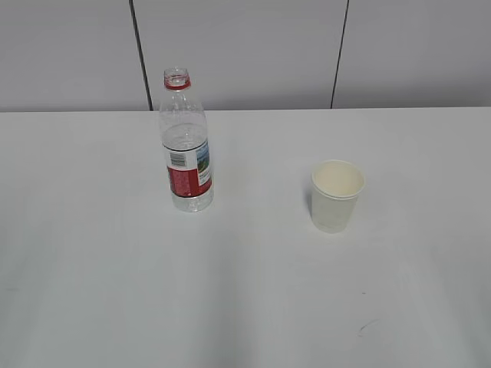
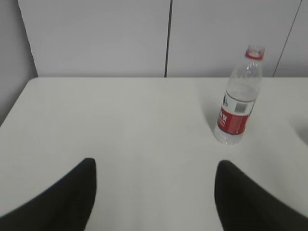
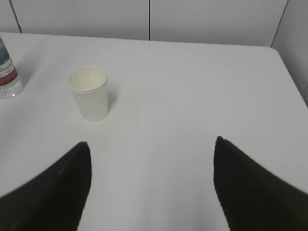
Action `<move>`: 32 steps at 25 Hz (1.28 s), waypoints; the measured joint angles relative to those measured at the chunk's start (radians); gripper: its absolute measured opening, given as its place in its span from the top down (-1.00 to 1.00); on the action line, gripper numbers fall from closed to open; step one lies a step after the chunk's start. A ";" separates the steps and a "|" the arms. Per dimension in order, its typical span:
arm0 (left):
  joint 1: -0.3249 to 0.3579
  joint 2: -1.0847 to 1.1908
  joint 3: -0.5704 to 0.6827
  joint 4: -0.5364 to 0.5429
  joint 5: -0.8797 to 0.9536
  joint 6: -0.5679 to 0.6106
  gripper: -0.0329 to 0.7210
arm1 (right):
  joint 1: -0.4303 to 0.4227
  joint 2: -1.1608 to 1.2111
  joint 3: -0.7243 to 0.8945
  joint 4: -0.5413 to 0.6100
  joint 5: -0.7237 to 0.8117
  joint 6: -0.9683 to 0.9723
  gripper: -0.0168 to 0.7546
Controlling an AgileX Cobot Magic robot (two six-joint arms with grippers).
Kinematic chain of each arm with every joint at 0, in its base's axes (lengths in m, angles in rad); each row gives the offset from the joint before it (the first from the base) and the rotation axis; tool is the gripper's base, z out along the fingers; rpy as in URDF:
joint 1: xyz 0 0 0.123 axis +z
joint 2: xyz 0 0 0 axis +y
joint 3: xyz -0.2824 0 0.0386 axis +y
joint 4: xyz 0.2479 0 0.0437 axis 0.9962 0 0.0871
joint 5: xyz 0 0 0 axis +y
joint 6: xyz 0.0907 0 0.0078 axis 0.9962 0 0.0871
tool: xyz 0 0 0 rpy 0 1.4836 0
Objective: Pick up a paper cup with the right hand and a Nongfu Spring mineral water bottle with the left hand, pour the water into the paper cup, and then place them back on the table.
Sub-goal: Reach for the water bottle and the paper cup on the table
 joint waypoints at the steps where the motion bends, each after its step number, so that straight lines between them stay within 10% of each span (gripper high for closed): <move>1: 0.000 0.000 0.000 0.001 -0.024 0.000 -0.32 | 0.000 0.000 0.000 0.000 -0.020 -0.004 -0.55; 32: 0.000 0.073 0.138 0.059 -0.330 0.001 -0.32 | 0.000 0.005 0.209 -0.031 -0.392 -0.272 -0.55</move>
